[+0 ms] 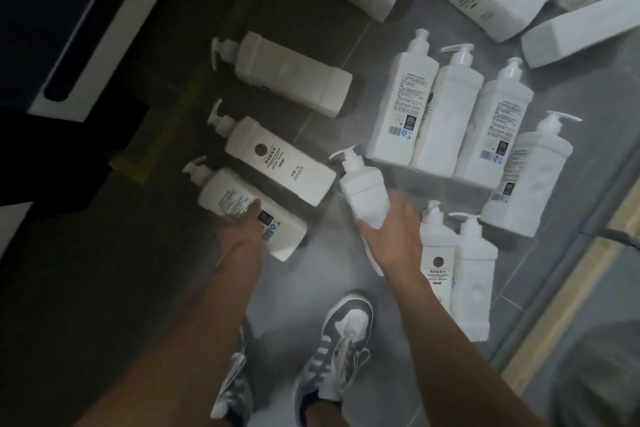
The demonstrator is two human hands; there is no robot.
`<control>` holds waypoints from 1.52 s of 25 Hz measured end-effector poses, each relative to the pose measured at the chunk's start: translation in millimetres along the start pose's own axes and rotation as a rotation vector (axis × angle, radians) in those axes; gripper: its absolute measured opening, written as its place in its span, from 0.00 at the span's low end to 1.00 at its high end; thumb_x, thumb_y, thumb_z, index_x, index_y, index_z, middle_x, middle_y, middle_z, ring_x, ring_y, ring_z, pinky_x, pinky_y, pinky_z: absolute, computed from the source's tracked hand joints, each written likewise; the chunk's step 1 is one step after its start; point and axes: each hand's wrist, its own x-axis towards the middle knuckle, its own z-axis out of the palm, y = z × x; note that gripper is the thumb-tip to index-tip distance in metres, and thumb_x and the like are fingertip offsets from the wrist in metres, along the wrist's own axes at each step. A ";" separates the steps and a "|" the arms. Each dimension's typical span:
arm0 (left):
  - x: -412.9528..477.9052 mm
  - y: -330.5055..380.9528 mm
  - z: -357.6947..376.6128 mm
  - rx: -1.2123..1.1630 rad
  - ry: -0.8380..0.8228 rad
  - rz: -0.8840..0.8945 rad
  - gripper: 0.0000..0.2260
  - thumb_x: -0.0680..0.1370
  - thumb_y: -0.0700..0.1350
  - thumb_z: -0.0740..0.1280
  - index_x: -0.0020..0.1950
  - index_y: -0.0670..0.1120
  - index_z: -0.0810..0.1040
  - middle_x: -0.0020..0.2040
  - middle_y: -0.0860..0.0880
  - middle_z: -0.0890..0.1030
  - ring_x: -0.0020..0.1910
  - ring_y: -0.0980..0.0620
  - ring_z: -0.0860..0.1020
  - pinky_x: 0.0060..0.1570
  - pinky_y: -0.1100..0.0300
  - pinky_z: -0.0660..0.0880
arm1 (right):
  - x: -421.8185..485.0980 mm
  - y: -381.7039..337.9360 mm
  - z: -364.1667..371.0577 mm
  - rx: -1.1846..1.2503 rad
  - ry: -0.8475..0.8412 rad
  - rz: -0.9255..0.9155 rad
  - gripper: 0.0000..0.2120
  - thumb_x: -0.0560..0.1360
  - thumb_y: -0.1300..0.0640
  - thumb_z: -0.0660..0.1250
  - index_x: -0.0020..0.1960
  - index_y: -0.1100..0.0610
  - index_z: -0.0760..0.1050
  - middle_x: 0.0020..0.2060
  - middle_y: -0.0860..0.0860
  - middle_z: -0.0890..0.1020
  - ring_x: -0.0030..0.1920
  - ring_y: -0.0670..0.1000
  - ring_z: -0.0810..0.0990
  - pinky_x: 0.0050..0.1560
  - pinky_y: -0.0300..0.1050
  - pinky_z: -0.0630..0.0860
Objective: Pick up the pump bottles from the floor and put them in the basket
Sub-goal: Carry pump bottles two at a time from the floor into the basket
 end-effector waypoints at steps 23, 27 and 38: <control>4.6 2.4 -34.3 0.184 0.057 0.145 0.41 0.61 0.55 0.82 0.64 0.42 0.65 0.58 0.42 0.76 0.55 0.37 0.78 0.58 0.40 0.77 | -16.8 -11.9 8.8 -0.037 0.020 0.103 0.34 0.66 0.49 0.76 0.65 0.53 0.63 0.58 0.54 0.77 0.55 0.62 0.79 0.52 0.54 0.76; -68.0 19.1 -87.9 0.445 0.135 0.318 0.38 0.67 0.53 0.80 0.67 0.43 0.61 0.62 0.38 0.76 0.59 0.32 0.77 0.59 0.41 0.74 | -75.4 -30.8 -44.4 0.014 0.012 0.109 0.34 0.67 0.49 0.76 0.66 0.52 0.62 0.58 0.52 0.76 0.55 0.59 0.78 0.47 0.50 0.70; -389.9 101.7 -307.7 0.830 0.012 0.754 0.33 0.67 0.56 0.76 0.62 0.50 0.59 0.58 0.48 0.75 0.51 0.41 0.81 0.49 0.47 0.78 | -326.0 -123.6 -315.6 0.029 0.046 0.068 0.36 0.67 0.45 0.75 0.67 0.52 0.60 0.57 0.51 0.78 0.52 0.59 0.80 0.45 0.50 0.74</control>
